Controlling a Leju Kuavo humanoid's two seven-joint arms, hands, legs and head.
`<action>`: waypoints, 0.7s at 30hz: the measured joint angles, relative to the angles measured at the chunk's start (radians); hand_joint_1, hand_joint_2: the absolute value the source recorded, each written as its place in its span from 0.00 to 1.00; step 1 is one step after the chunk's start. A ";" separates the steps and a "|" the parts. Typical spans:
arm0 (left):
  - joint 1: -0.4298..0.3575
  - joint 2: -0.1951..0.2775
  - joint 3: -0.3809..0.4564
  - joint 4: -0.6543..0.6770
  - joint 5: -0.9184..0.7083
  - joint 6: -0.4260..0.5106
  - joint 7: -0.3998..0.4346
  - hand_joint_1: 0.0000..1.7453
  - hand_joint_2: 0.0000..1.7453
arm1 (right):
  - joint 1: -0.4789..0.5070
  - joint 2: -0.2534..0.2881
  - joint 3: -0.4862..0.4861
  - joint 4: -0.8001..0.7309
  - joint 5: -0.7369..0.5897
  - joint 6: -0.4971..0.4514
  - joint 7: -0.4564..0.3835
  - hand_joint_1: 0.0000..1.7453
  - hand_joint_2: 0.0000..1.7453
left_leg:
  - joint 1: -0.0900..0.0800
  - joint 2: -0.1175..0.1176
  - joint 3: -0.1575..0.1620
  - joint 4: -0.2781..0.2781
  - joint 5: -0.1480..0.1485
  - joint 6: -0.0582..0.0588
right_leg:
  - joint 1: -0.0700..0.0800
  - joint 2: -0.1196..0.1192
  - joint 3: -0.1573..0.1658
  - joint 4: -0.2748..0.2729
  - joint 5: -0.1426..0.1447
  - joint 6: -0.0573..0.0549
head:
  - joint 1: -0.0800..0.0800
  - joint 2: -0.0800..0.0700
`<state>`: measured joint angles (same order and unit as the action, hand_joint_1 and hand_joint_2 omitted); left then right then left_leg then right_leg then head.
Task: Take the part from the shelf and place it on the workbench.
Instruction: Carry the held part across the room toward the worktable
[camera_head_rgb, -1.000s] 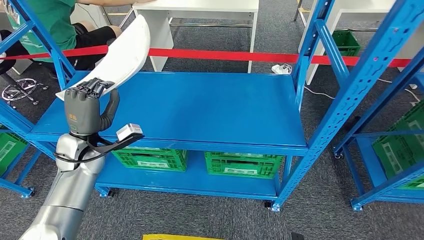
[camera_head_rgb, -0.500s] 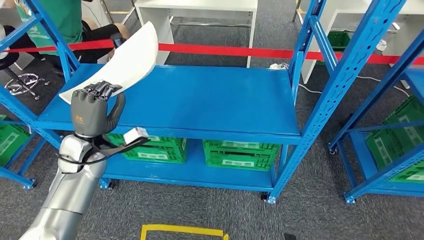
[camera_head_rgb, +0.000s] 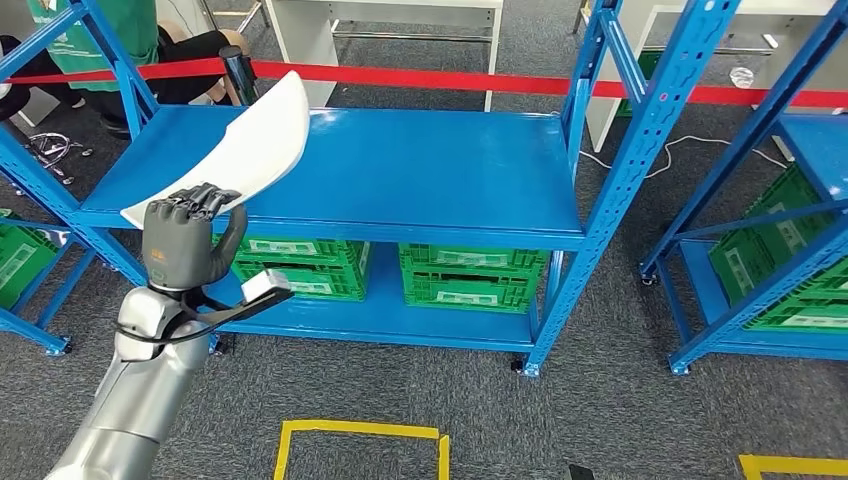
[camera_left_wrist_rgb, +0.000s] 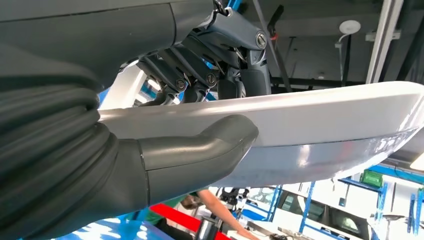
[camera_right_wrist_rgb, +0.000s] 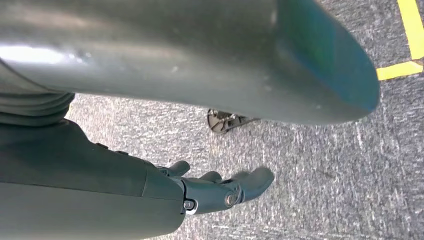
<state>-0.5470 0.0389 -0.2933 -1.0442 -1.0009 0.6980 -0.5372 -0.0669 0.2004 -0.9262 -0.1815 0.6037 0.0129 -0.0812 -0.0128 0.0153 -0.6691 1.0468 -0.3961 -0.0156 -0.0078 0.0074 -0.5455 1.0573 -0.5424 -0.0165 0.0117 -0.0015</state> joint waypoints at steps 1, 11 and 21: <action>0.012 0.008 0.012 -0.003 0.005 0.001 -0.017 1.00 1.00 | 0.000 0.000 0.000 0.000 0.000 0.000 0.004 0.00 0.00 | 0.002 -0.003 -0.005 0.007 -0.012 -0.007 | -0.002 -0.001 -0.006 -0.002 0.010 -0.008 | -0.001 0.000; 0.014 0.004 0.052 0.033 0.024 0.002 -0.049 1.00 1.00 | -0.004 -0.005 0.000 0.000 -0.011 -0.002 0.017 0.00 0.00 | 0.029 -0.014 0.117 0.070 -0.125 -0.043 | -0.015 -0.013 -0.127 -0.002 0.117 0.004 | -0.005 0.000; 0.006 -0.016 0.068 0.073 0.035 0.003 -0.054 1.00 1.00 | -0.002 -0.012 -0.010 0.000 -0.036 -0.005 0.012 0.00 0.00 | 0.014 -0.009 0.106 -0.036 -0.079 0.034 | -0.015 -0.008 -0.190 0.171 -0.030 0.047 | -0.005 0.000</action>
<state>-0.5413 0.0229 -0.2254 -0.9711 -0.9663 0.7008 -0.5917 -0.0693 0.1887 -0.9358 -0.1820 0.5676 0.0080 -0.0696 0.0013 0.0064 -0.5632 1.0106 -0.4750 0.0188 -0.0226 -0.0005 -0.7355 1.2287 -0.5723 0.0305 0.0064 -0.0015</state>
